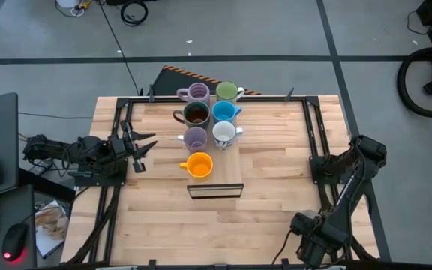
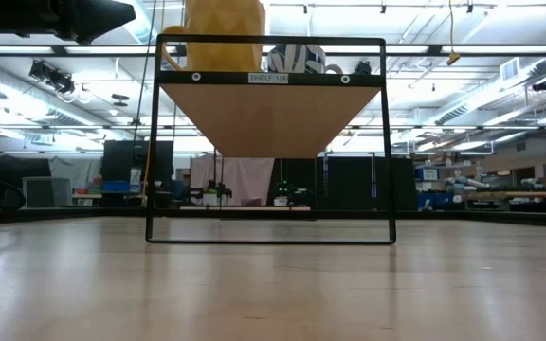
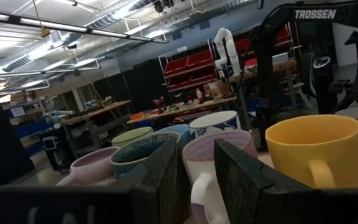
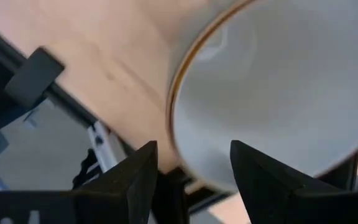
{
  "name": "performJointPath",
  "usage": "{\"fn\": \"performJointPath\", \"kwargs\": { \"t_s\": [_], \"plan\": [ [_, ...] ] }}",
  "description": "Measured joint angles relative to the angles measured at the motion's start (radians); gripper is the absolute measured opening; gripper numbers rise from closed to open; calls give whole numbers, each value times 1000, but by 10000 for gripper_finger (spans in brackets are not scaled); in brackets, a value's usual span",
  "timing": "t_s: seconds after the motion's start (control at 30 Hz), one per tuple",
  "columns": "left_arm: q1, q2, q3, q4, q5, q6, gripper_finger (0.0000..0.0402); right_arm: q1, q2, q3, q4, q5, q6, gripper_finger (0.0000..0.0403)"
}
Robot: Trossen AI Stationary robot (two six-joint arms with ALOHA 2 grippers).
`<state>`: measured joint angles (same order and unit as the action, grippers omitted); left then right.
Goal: Place coffee mugs
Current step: Put the teal blue mug on the shelf
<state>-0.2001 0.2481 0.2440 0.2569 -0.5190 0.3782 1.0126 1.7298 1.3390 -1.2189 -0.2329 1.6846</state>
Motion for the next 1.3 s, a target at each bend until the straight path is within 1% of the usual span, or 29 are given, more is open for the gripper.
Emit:
{"fn": "performJointPath", "kwargs": {
  "t_s": [0.1,0.27,0.43,0.57,0.73,0.8,0.9,1.07,1.17,1.3],
  "plan": [
    [0,0,0,0,0,0,114,2,0,-28,20,36,-9,206],
    [0,0,0,0,0,0,114,2,0,-71,38,38,-42,183],
    [0,0,0,0,0,-8,114,-3,0,-79,46,49,-63,136],
    [0,0,0,-1,0,-29,114,-26,0,-79,46,57,-118,96],
    [0,0,0,-9,0,-64,114,-105,0,-79,53,93,-223,55],
    [0,0,0,-13,1,-80,114,-146,0,-78,62,105,-301,43],
    [0,0,0,-22,0,-86,114,-218,0,-78,62,107,-420,36],
    [0,0,0,-43,0,-106,114,-320,2,-58,33,112,-602,40],
    [0,0,0,-48,0,-107,114,-372,1,-2,-40,134,-700,41],
    [0,0,0,-55,1,-132,114,-428,-13,73,-175,195,-779,41]
  ]
}}
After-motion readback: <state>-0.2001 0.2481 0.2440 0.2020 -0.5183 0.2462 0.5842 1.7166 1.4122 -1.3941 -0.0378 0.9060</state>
